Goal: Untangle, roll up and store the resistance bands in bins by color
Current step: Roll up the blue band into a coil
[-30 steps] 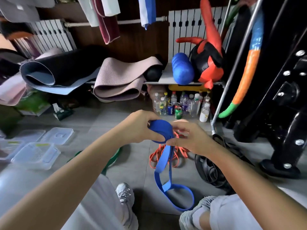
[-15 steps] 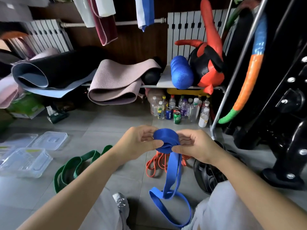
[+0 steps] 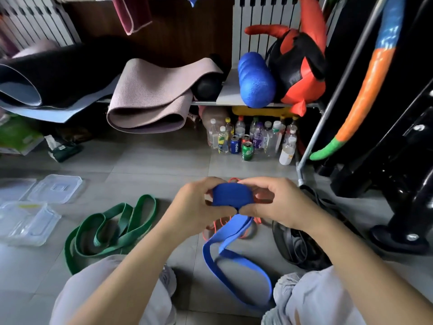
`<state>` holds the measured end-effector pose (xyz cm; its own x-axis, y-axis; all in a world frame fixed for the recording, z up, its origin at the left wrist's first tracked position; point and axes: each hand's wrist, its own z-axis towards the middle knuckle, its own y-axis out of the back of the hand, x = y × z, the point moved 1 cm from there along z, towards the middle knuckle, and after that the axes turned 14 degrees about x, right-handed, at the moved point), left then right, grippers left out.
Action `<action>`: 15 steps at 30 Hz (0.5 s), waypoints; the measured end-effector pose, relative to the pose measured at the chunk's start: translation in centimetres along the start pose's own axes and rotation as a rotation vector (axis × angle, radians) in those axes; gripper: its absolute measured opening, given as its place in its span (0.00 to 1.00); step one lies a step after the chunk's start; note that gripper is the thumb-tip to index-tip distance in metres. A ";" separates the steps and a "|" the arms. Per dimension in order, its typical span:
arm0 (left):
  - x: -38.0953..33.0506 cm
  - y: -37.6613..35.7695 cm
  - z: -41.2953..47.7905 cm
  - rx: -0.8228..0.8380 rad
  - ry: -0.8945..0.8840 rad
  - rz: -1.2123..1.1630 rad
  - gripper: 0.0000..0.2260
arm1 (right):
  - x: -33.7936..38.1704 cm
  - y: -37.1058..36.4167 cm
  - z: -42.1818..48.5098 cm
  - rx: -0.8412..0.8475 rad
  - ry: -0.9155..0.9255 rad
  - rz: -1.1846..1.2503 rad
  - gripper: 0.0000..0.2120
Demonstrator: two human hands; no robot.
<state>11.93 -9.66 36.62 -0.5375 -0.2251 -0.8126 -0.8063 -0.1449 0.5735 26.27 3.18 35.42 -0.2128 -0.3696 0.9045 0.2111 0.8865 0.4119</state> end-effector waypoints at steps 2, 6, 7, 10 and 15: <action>0.0 0.2 0.0 -0.060 -0.012 -0.153 0.16 | 0.0 0.2 0.1 0.000 -0.002 -0.001 0.19; 0.3 0.0 -0.5 -0.002 -0.069 -0.699 0.15 | 0.0 -0.6 0.5 -0.025 0.107 0.246 0.18; 0.3 -0.4 -0.7 0.020 -0.068 -0.808 0.15 | -0.1 -1.0 0.5 -0.023 0.136 0.312 0.19; 0.3 -1.5 -1.0 0.064 -0.042 -1.022 0.14 | 0.3 -1.8 0.3 -0.055 0.177 0.410 0.18; 1.0 -0.8 -1.3 -0.004 0.039 -0.228 0.25 | -0.2 -2.0 -0.3 -0.117 0.068 0.117 0.15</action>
<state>12.32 -11.05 35.49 -0.3316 -0.2235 -0.9165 -0.9046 -0.2005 0.3762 26.17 1.42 34.47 -0.1160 -0.2876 0.9507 0.3407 0.8876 0.3100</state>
